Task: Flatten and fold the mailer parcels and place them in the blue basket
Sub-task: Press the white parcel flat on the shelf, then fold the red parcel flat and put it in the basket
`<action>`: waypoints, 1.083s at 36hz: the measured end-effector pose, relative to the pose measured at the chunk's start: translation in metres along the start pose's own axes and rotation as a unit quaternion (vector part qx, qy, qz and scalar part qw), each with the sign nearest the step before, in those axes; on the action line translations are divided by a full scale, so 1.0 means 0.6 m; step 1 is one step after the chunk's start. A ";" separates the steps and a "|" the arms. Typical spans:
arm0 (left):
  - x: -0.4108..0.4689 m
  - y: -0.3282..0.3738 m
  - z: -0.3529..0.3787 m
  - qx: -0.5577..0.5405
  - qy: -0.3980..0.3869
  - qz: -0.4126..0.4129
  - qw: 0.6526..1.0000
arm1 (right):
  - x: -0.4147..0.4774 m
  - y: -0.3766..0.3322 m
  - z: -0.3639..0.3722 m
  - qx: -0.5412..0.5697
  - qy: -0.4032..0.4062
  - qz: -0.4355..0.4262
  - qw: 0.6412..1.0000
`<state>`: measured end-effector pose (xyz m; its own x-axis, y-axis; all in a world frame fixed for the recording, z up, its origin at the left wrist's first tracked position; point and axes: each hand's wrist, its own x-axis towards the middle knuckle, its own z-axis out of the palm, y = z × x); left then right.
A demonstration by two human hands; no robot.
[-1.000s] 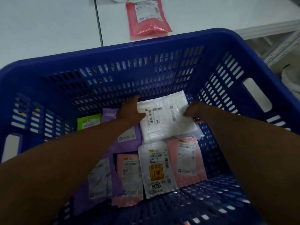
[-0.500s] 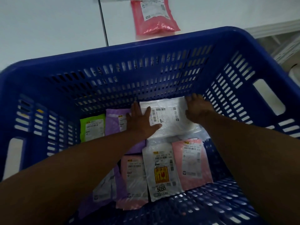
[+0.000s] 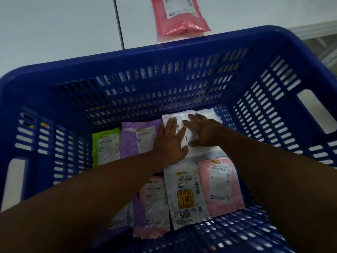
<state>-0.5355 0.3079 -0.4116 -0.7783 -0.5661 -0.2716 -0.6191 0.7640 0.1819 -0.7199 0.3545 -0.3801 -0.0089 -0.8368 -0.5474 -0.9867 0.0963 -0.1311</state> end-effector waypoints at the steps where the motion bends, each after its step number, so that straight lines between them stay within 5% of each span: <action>1: 0.002 -0.003 0.001 0.001 0.001 0.009 1.000 | 0.000 0.003 0.000 0.003 -0.004 -0.001 1.000; 17: 0.007 -0.041 -0.006 0.009 -0.037 0.030 0.999 | -0.004 -0.004 -0.005 -0.022 -0.030 0.029 0.999; 29: -0.015 -0.040 -0.078 -0.070 0.021 0.045 0.996 | -0.040 -0.029 -0.036 0.004 0.023 0.043 0.999; 35: -0.043 -0.029 -0.169 -0.078 0.093 0.069 0.990 | -0.077 -0.078 -0.117 0.017 0.138 -0.005 0.990; 39: -0.061 -0.015 -0.248 -0.088 0.232 0.105 0.963 | -0.105 -0.106 -0.185 -0.023 0.289 0.010 0.957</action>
<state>-0.5170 0.2755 -0.2629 -0.8260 -0.5131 0.2335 -0.4185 0.8356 0.3557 -0.6747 0.3412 -0.2454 -0.1038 -0.9946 0.0015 -0.9913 0.1033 -0.0814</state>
